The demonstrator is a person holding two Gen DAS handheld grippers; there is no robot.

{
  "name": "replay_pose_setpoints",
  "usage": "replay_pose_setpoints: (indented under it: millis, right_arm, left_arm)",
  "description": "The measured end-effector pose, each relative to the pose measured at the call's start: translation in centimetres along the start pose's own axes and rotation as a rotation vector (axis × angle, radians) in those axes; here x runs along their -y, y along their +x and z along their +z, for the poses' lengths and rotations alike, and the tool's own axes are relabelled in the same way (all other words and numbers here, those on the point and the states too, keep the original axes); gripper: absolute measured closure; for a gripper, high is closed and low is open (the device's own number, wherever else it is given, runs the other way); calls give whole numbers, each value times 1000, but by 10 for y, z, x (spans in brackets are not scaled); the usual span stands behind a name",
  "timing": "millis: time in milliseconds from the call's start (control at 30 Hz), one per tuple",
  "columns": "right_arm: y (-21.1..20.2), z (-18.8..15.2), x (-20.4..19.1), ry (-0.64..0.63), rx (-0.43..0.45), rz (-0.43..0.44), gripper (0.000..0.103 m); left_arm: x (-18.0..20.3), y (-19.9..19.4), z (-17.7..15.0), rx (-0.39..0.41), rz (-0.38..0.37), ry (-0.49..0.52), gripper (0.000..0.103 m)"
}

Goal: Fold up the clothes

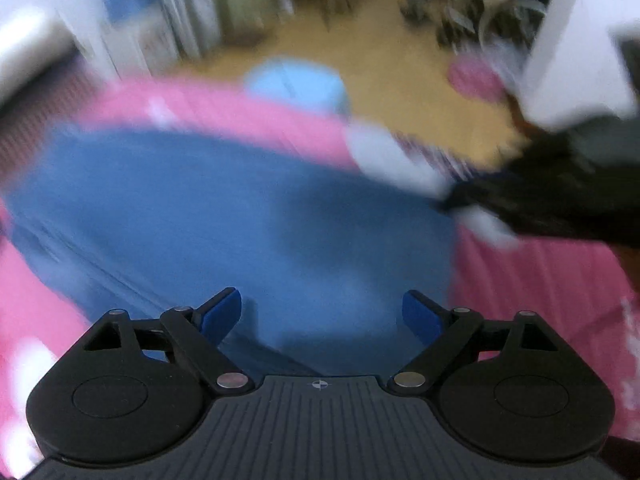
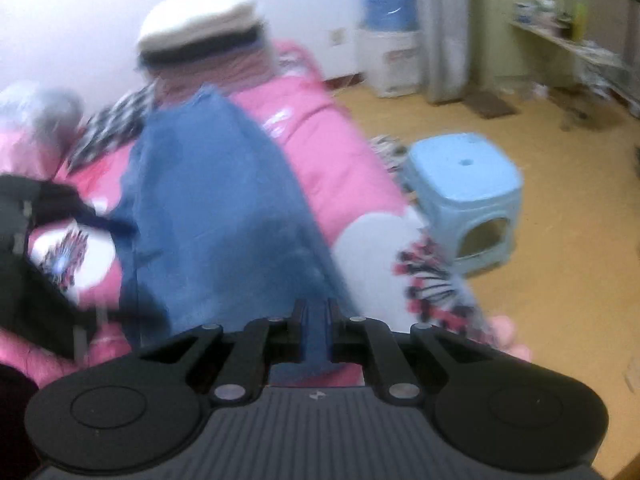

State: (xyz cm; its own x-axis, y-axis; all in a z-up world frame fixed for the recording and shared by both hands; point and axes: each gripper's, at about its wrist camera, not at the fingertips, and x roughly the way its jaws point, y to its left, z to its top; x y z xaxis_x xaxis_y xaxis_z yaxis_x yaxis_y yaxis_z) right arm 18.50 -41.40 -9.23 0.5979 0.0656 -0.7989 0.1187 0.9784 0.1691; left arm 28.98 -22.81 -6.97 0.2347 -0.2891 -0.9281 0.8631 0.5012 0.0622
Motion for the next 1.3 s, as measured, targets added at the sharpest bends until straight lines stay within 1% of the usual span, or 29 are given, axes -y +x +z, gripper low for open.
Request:
replay_pose_setpoints:
  millis: [33, 67, 133, 167, 233, 333, 400, 467, 500, 567, 600, 633, 667, 767, 867, 933, 1000, 1133, 1233, 1300]
  right_arm:
    - [15, -4, 3, -21, -60, 11, 94]
    - [27, -6, 5, -36, -113, 22, 94]
    - [22, 8, 8, -29, -163, 43, 93]
    - [14, 16, 6, -38, -183, 42, 93]
    - [-2, 32, 2, -56, -224, 38, 93]
    - [-24, 49, -7, -76, -279, 49, 93]
    - [-31, 58, -17, -101, -293, 66, 93]
    - [-27, 64, -29, -145, -291, 88, 93]
    - [-21, 66, -35, -167, -289, 99, 92]
    - [-1, 65, -45, -188, -297, 105, 92]
    - [15, 61, -48, -199, -319, 85, 87]
    - [32, 56, -51, -206, -353, 62, 74]
    - [48, 49, -52, -199, -412, 32, 71]
    - [49, 43, -55, -157, -430, -21, 70]
    - [14, 51, -60, -89, -427, -77, 70]
    - [-17, 51, -59, -37, -410, -139, 69]
    - [-49, 46, -55, 47, -396, -196, 68]
    - [-102, 25, -50, 216, -390, -290, 67]
    - [-136, 16, -58, 334, -351, -341, 67]
    - [-150, 20, -64, 375, -320, -353, 67]
  left_arm:
    - [11, 2, -5, -33, -8, -8, 19]
    - [23, 5, -9, -67, -16, -17, 19]
    - [46, 9, -18, -134, -33, -33, 23]
    - [51, 8, -21, -157, -43, -67, 22]
    - [43, -4, -23, -179, -69, -200, 20]
    - [29, -11, -26, -261, -96, -385, 20]
    - [17, -17, -31, -264, -130, -513, 20]
    - [8, -22, -39, -255, -160, -634, 20]
    - [5, -23, -44, -250, -174, -684, 20]
    - [4, -23, -55, -236, -200, -748, 20]
    - [2, -22, -60, -237, -207, -752, 20]
    - [2, -23, -64, -247, -206, -743, 20]
    - [1, -23, -68, -257, -206, -734, 20]
    - [-6, -27, -76, -265, -219, -715, 20]
    - [-21, -33, -77, -256, -257, -693, 20]
    - [-30, -35, -75, -246, -275, -657, 20]
    - [-40, -38, -72, -228, -292, -621, 20]
    - [-63, -53, -64, -203, -323, -584, 20]
    - [-71, -64, -60, -213, -339, -551, 20]
    - [-76, -69, -58, -227, -344, -526, 20]
